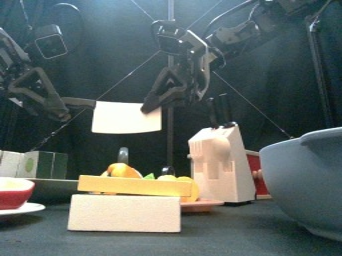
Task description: Reorient grip
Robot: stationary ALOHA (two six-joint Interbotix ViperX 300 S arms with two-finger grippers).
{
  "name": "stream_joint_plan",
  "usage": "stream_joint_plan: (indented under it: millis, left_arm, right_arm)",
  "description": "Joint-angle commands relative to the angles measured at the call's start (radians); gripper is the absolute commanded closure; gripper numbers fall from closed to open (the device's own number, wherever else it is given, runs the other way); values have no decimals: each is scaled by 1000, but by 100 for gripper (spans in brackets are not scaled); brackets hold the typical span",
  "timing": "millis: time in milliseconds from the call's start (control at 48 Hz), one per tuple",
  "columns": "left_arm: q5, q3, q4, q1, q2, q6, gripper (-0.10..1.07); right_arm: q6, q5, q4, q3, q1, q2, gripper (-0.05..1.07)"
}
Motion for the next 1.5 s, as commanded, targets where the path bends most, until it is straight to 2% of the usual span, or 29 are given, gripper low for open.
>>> stream_joint_plan:
  millis: [0, 271, 500, 833, 979, 1083, 1188, 1312, 1479]
  left_arm:
    - [9, -5, -3, -20, 0, -2, 46]
    - [28, -12, 9, -28, 0, 0, 46]
    - [29, -15, 11, -28, 0, 0, 46]
    - [11, -18, 14, -28, -20, 0, 43]
    - [0, -18, 14, -28, -34, 0, 32]
    - [5, -25, 9, -18, -35, 0, 17]
    - [67, -52, -23, 17, -32, 0, 7]
    - [204, -107, -38, 86, -17, -2, 7]
    - [348, -199, 9, 149, -14, -3, 7]
  right_arm:
    - [-2, -5, -67, 8, -3, -31, 72]
    - [-2, -21, -172, -6, 12, -52, 72]
    - [-3, 110, -133, -84, 14, -48, 72]
    - [-3, 120, -109, -60, 15, -69, 70]
    - [-3, 110, -107, -49, 41, -74, 70]
    - [-2, 109, -110, -49, 54, -74, 70]
    - [6, 114, -103, -44, 52, -80, 70]
    - [6, 110, -87, -32, 48, -101, 70]
    - [9, 109, -77, -12, 48, -126, 70]
